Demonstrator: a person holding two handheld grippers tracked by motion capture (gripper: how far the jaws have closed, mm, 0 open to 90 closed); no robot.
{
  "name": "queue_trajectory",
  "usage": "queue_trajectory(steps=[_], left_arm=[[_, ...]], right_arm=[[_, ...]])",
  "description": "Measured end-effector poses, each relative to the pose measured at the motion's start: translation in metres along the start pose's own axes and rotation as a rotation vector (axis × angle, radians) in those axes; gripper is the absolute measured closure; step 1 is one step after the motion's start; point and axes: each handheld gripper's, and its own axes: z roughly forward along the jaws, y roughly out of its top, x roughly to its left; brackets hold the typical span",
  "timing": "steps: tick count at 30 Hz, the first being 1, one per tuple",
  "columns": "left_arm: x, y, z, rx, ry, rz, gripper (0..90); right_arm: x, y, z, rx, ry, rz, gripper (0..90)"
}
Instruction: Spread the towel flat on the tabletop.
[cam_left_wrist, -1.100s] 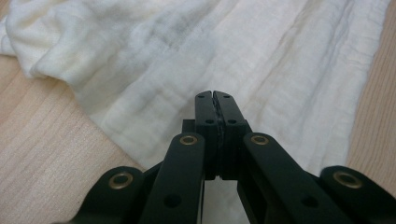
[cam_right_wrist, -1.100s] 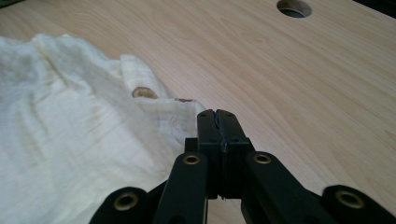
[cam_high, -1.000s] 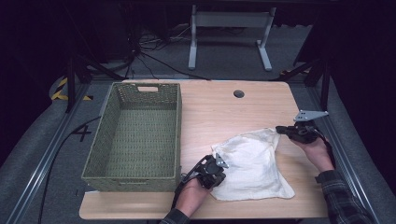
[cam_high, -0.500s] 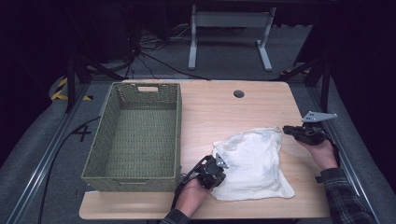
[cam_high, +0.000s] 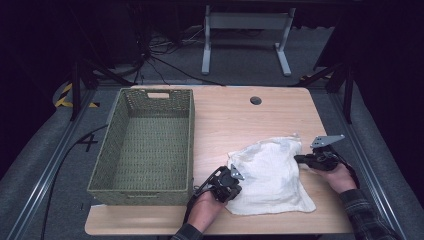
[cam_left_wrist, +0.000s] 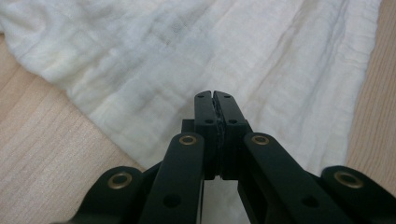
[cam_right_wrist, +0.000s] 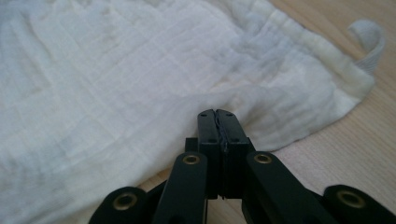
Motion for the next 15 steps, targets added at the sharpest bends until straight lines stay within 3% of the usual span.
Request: queue_trajectory(steps=[9, 12, 15], left_arm=[[-0.001, 0.000, 0.000, 0.004, 0.005, 0.003, 89.5], [-0.002, 0.000, -0.001, 0.007, 0.011, 0.005, 89.5], [-0.001, 0.000, 0.000, 0.006, 0.009, 0.004, 89.5]], right_arm=[[-0.008, -0.007, -0.007, 0.033, -0.051, 0.012, 89.4], [-0.014, -0.013, -0.014, 0.047, -0.090, 0.016, 89.4], [-0.020, -0.019, -0.020, 0.075, -0.167, 0.009, 89.4]])
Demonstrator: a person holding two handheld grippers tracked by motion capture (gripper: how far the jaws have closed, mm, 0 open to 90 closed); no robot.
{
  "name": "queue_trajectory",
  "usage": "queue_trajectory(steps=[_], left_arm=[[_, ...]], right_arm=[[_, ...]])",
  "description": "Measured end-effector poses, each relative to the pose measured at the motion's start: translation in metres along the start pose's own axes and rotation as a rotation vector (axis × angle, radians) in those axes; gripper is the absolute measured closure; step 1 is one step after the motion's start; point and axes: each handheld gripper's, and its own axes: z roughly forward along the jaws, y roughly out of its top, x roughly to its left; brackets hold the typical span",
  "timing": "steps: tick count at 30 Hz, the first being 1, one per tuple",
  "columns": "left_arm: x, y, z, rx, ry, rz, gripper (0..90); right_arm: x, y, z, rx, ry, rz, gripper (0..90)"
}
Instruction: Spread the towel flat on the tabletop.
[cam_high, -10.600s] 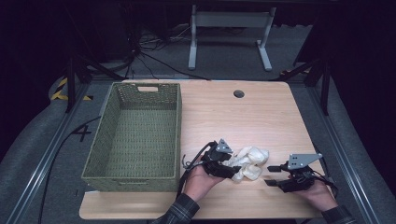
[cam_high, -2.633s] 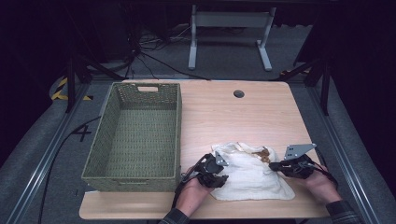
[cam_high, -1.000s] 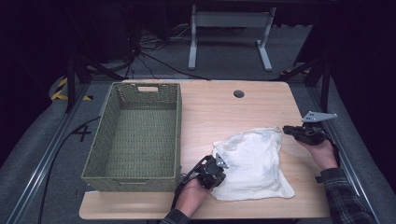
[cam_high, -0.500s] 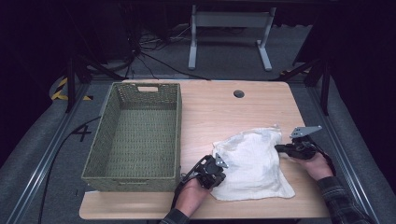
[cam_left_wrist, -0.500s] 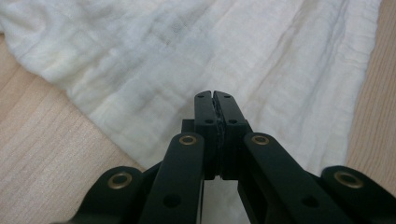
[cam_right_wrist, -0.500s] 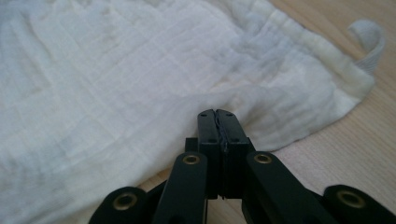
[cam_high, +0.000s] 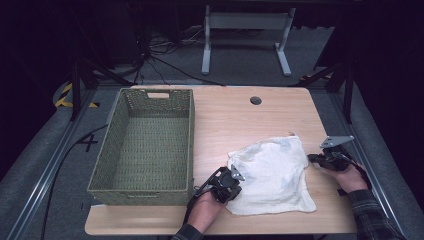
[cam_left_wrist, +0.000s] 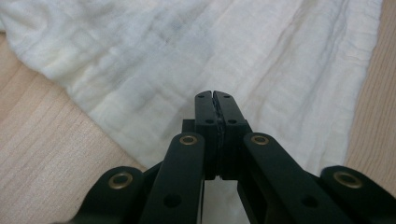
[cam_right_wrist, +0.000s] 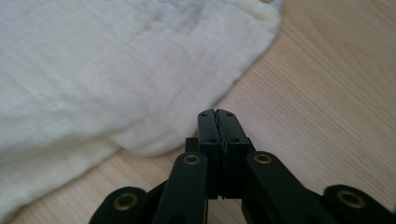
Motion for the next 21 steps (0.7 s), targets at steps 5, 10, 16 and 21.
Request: queue_trajectory(steps=[5, 10, 16, 21], left_arm=[[0.001, 0.000, 0.000, -0.002, -0.003, -0.001, 89.6], [0.001, 0.000, 0.000, -0.002, -0.004, 0.001, 89.5], [0.000, 0.000, 0.000, -0.002, 0.001, -0.001, 89.5], [0.000, 0.000, 0.000, -0.001, -0.002, -0.003, 89.6]], right_arm=[[0.000, -0.004, -0.013, -0.085, 0.075, 0.033, 89.4], [0.016, -0.009, -0.020, -0.100, 0.132, 0.015, 89.4], [0.042, -0.014, -0.018, -0.073, 0.203, -0.033, 89.3], [0.059, -0.016, -0.016, -0.046, 0.234, -0.079, 89.4]])
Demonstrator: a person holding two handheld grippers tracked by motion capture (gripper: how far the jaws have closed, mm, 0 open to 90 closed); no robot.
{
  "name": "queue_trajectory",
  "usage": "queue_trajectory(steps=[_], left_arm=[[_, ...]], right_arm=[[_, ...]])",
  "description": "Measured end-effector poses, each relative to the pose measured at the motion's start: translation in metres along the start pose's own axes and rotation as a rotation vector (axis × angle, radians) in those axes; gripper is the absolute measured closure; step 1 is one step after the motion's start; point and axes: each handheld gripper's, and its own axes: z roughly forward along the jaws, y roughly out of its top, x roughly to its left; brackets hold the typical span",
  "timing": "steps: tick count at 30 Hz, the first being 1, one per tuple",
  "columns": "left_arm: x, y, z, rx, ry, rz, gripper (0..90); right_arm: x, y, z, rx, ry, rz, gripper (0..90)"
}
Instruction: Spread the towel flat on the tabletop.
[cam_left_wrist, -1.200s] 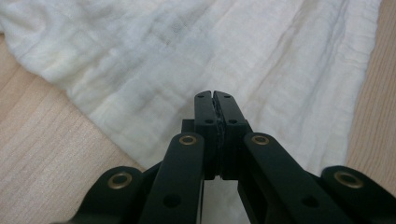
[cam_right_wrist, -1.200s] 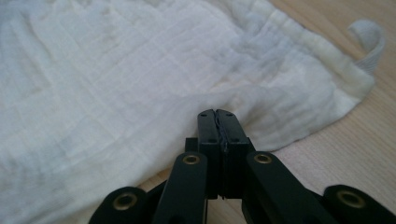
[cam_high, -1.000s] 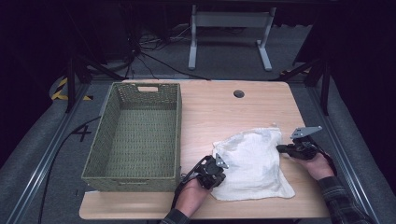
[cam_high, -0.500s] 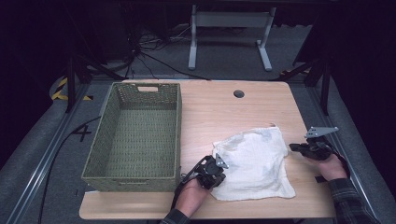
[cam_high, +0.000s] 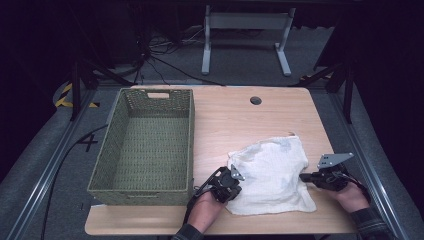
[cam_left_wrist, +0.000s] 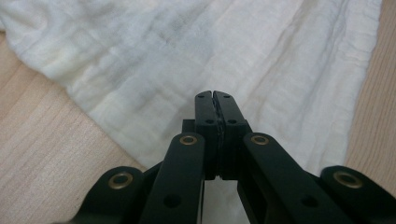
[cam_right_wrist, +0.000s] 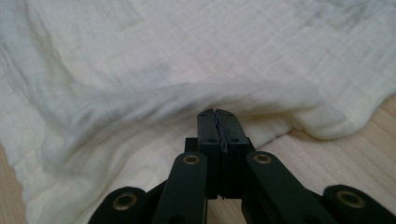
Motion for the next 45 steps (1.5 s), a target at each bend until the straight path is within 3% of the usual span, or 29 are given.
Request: queue_trajectory(steps=[9, 18, 20, 24, 33, 38, 41, 45], left_arm=[[-0.002, -0.006, -0.005, 0.019, -0.029, -0.003, 89.6], [-0.017, -0.014, -0.010, 0.045, -0.074, 0.021, 89.6], [-0.018, -0.012, -0.009, 0.053, -0.073, 0.024, 89.6], [-0.015, -0.007, -0.006, 0.053, -0.080, -0.007, 89.3], [0.002, 0.020, -0.002, 0.024, 0.000, -0.050, 84.4], [0.015, 0.038, -0.003, -0.006, 0.067, -0.063, 81.2], [0.025, 0.049, -0.005, -0.031, 0.114, -0.078, 80.6], [0.046, 0.061, -0.004, -0.034, 0.213, -0.098, 78.5]], right_arm=[[0.009, -0.013, -0.013, 0.037, -0.015, -0.019, 89.4], [0.018, -0.035, -0.032, 0.040, -0.023, 0.001, 89.4], [0.019, -0.036, -0.033, 0.035, -0.021, 0.004, 89.4], [0.018, -0.031, -0.035, -0.020, -0.022, 0.003, 89.4], [0.019, -0.023, -0.030, -0.034, -0.013, -0.012, 88.9], [0.018, -0.024, -0.029, -0.032, -0.009, -0.015, 87.4], [0.018, -0.024, -0.029, -0.033, -0.012, -0.018, 86.2], [0.019, -0.024, -0.028, -0.032, -0.009, -0.024, 84.7]])
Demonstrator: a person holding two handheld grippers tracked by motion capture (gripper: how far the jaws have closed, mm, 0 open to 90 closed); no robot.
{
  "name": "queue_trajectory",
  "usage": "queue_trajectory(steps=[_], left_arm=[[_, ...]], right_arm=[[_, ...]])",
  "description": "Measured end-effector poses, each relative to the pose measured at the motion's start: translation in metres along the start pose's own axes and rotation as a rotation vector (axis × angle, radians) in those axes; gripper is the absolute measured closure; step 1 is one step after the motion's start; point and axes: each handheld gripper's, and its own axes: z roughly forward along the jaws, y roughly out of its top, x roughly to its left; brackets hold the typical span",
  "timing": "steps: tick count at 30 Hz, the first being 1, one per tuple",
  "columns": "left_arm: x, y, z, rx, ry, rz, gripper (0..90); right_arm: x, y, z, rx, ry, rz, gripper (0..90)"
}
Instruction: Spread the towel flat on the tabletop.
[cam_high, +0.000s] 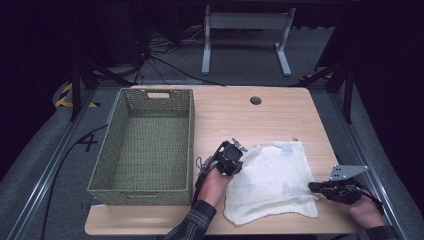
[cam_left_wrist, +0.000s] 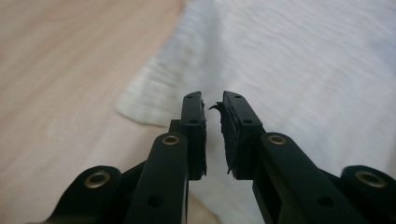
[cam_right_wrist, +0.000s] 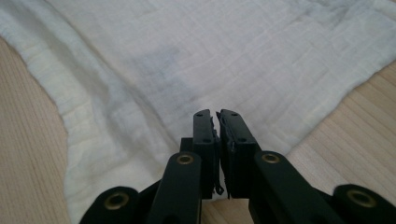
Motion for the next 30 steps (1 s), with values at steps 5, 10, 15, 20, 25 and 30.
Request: queue_trajectory(steps=[5, 10, 15, 20, 25, 30], left_arm=[[0.026, 0.010, 0.011, 0.014, 0.064, -0.069, 75.1], [0.040, 0.011, 0.023, 0.048, 0.044, -0.114, 70.4], [0.042, 0.008, 0.036, 0.088, 0.012, -0.121, 69.4], [0.042, 0.007, 0.036, 0.077, -0.005, -0.122, 85.7], [0.044, 0.011, 0.035, 0.057, 0.036, -0.120, 87.7], [0.056, 0.022, 0.033, 0.023, 0.087, -0.137, 87.9]], right_arm=[[0.000, 0.000, 0.002, 0.005, 0.008, -0.004, 83.4], [0.000, 0.000, 0.002, 0.005, 0.009, -0.006, 83.0], [-0.001, 0.000, 0.003, 0.008, 0.006, -0.008, 83.0], [-0.001, 0.000, 0.002, 0.005, 0.005, -0.009, 83.1], [0.000, 0.000, 0.002, 0.004, 0.004, -0.013, 83.1], [-0.001, 0.001, 0.002, 0.000, 0.001, -0.011, 83.2]])
